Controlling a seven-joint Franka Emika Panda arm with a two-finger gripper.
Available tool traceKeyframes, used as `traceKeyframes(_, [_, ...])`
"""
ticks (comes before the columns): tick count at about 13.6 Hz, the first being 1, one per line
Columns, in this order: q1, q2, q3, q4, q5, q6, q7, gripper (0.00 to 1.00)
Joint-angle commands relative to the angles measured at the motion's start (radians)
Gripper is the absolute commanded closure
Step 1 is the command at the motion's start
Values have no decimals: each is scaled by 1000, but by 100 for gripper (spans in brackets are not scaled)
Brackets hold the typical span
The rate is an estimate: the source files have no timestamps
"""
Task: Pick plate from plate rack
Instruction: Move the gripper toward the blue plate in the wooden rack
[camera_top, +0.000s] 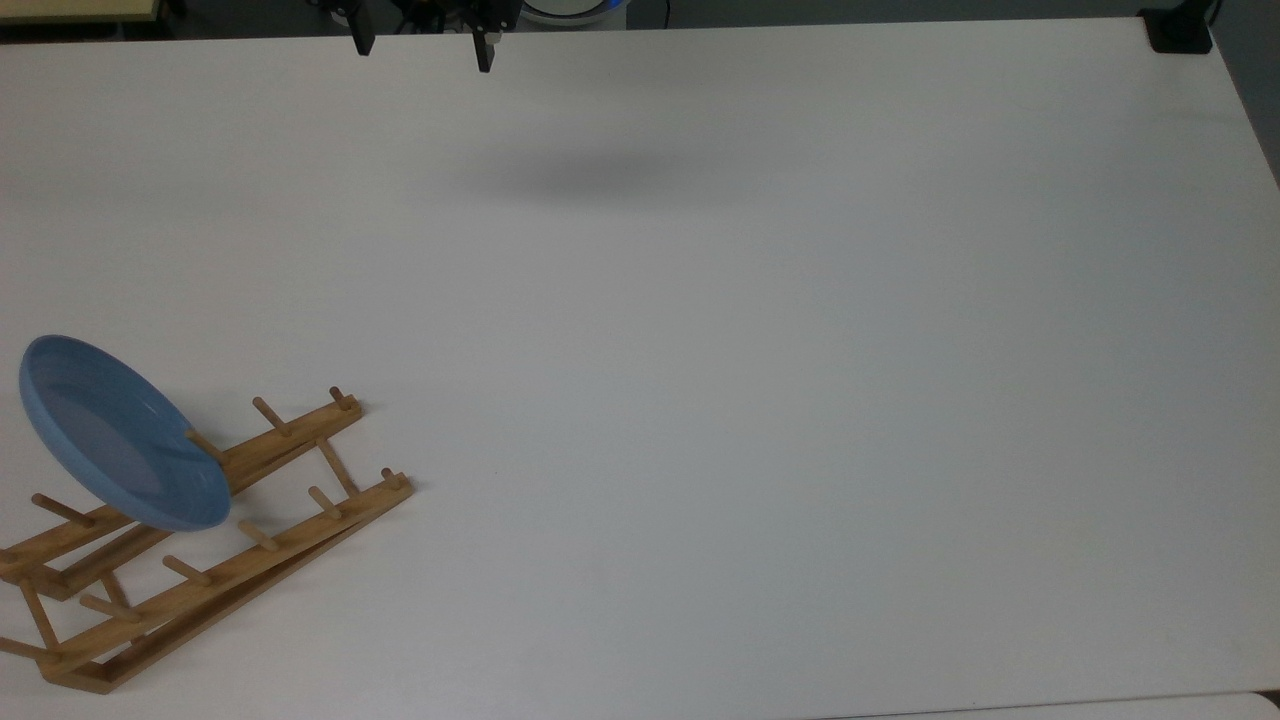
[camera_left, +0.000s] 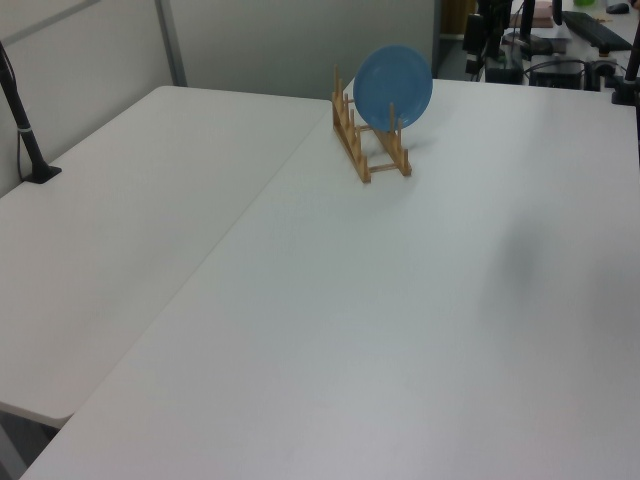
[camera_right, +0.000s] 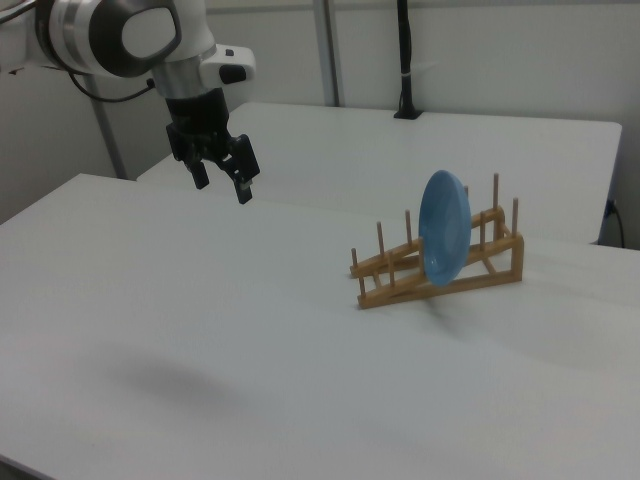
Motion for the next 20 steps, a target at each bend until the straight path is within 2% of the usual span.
traceKeyframes(1, [10,-11,-5,-2,7,-48,15,0])
traceKeyframes(10, [9,-2,-5,4,7,-38,15,0])
traceKeyframes(13, [0,10,-16,33,4,-1,15,0])
traceKeyframes(15, [-17,33,-22,67,-22,45,15,0])
traceKeyframes(20, [-72,44,-25,76,-36,135,-50,0])
